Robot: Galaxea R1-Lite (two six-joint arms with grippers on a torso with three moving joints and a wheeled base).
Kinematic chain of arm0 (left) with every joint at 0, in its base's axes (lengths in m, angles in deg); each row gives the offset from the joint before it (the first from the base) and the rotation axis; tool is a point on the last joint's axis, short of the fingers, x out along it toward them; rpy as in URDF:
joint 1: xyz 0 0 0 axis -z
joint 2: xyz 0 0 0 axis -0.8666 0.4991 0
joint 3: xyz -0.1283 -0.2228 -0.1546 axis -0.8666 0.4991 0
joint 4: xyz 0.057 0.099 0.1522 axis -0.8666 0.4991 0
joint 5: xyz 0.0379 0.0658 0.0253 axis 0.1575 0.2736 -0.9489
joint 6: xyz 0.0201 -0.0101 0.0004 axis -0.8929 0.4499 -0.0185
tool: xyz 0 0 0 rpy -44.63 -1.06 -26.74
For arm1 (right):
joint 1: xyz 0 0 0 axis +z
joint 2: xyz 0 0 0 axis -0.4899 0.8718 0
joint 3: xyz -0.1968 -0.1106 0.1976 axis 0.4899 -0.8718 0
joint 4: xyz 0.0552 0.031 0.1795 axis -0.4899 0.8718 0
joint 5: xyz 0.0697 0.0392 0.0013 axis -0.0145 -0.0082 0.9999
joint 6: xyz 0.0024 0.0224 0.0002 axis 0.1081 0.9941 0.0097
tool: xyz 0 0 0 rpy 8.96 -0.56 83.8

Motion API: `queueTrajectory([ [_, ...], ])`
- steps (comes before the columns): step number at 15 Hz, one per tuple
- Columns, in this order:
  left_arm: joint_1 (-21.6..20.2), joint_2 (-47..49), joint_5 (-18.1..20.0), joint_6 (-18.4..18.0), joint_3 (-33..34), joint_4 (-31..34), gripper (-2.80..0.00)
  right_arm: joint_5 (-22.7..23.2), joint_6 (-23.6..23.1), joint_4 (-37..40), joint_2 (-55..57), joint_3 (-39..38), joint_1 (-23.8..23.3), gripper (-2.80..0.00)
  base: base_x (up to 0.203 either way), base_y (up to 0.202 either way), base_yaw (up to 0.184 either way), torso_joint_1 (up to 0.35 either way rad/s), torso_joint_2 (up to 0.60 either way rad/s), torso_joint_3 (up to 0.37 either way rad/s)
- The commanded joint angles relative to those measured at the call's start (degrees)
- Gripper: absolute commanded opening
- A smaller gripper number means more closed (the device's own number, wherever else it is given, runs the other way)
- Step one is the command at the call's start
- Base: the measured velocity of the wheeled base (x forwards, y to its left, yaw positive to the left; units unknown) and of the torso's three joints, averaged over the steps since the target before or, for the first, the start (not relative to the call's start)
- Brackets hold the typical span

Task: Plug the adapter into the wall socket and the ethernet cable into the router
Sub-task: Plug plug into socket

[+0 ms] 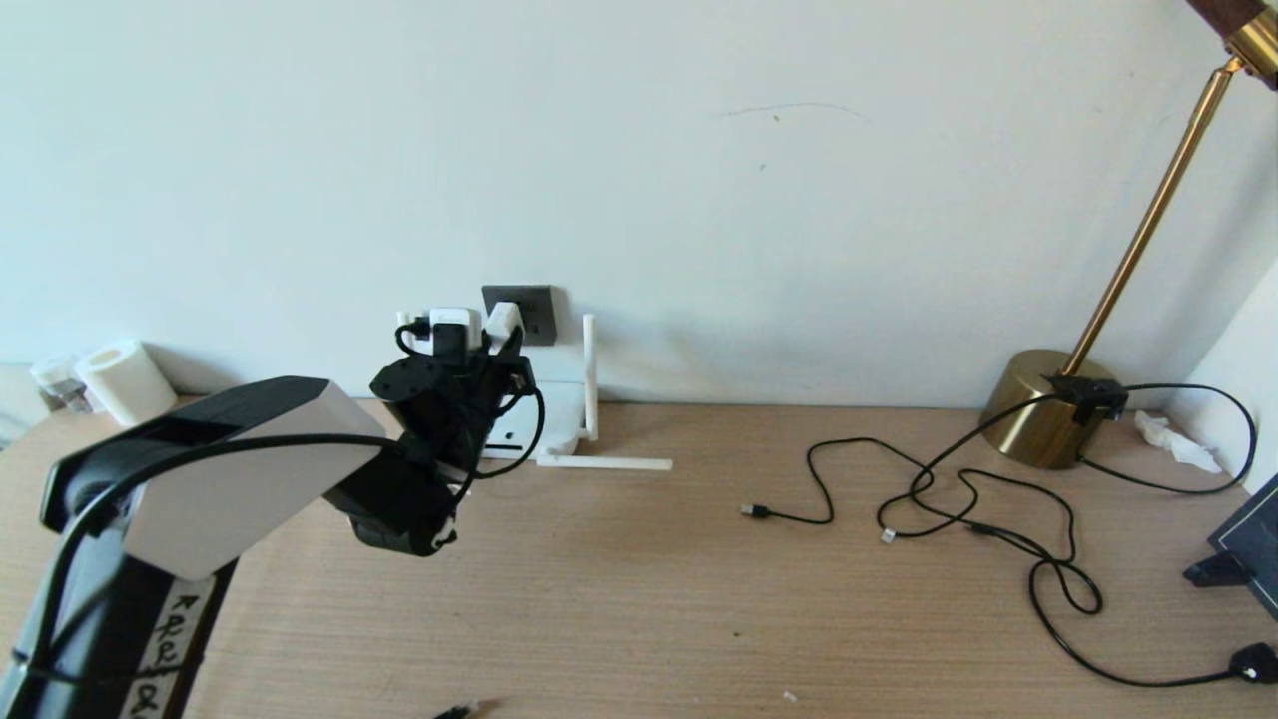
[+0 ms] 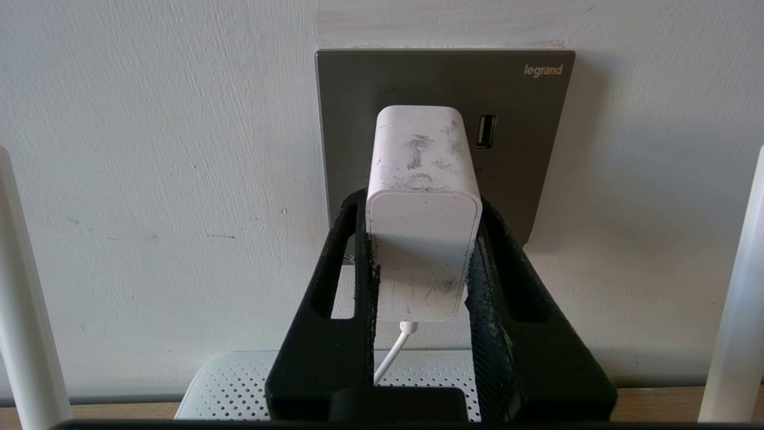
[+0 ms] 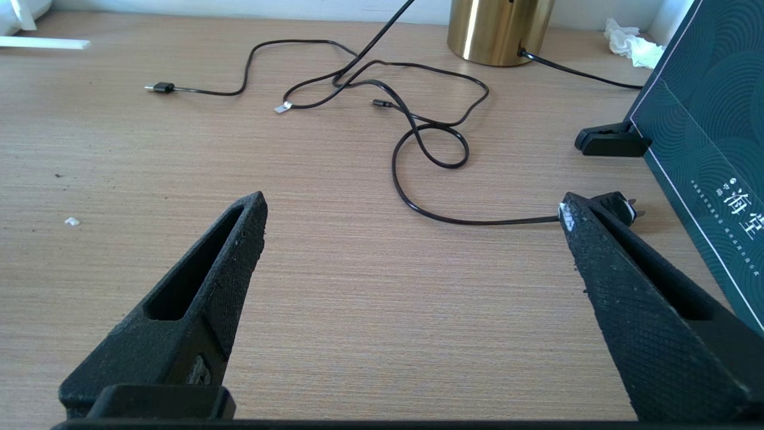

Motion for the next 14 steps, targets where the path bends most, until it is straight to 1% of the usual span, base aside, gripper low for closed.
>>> queueTrajectory([
  [1,0.0,-0.4,-0.1,0.0,0.0,-0.5,-2.80,0.0,0.0,0.0,0.0,0.0,0.0,0.00,0.000,0.000,0.000,0.000,0.00,0.000],
  [14,0.0,-0.9,-0.1,0.0,0.0,-0.5,-2.80,0.0,0.0,0.0,0.0,0.0,0.0,0.00,0.000,0.000,0.000,0.000,0.00,0.000],
])
